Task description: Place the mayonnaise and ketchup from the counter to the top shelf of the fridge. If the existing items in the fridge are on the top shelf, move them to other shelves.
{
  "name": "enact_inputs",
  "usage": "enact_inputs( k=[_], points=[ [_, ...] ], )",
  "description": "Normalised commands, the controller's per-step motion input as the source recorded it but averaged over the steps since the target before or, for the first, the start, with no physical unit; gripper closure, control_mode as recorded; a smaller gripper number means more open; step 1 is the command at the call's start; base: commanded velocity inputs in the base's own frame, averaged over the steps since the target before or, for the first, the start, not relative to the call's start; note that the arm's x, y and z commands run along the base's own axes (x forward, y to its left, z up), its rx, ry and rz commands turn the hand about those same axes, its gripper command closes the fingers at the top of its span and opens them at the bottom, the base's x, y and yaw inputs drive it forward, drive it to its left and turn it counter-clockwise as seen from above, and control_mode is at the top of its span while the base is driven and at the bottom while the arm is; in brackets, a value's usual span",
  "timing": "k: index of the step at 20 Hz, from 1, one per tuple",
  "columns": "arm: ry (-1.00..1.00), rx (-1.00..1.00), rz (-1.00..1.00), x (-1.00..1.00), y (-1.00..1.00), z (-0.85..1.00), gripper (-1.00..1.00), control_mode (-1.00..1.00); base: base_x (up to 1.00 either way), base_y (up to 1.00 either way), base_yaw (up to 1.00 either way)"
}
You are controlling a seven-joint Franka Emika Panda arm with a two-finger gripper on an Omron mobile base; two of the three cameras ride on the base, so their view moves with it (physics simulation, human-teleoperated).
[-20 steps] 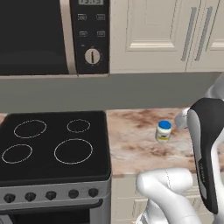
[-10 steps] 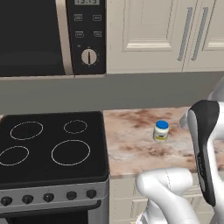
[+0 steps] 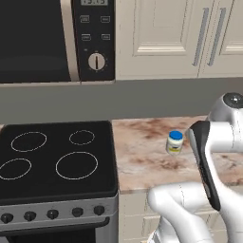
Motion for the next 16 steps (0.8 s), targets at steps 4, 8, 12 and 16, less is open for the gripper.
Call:
enact_inputs(
  k=[4,8,12,16],
  points=[
    [0.00,0.00,-0.03,1.00,0.00,-0.37,-1.00,-1.00,0.00,0.00,0.00],
    [0.00,0.03,0.00,0.90,0.08,-0.41,-1.00,-1.00,0.00,0.00,0.00],
    [0.00,0.02,0.00,0.85,0.04,-0.49,-1.00,-1.00,0.00,0.00,0.00],
    [0.00,0.05,0.00,0.77,0.00,-0.49,-1.00,-1.00,0.00,0.00,0.00]
  ],
)
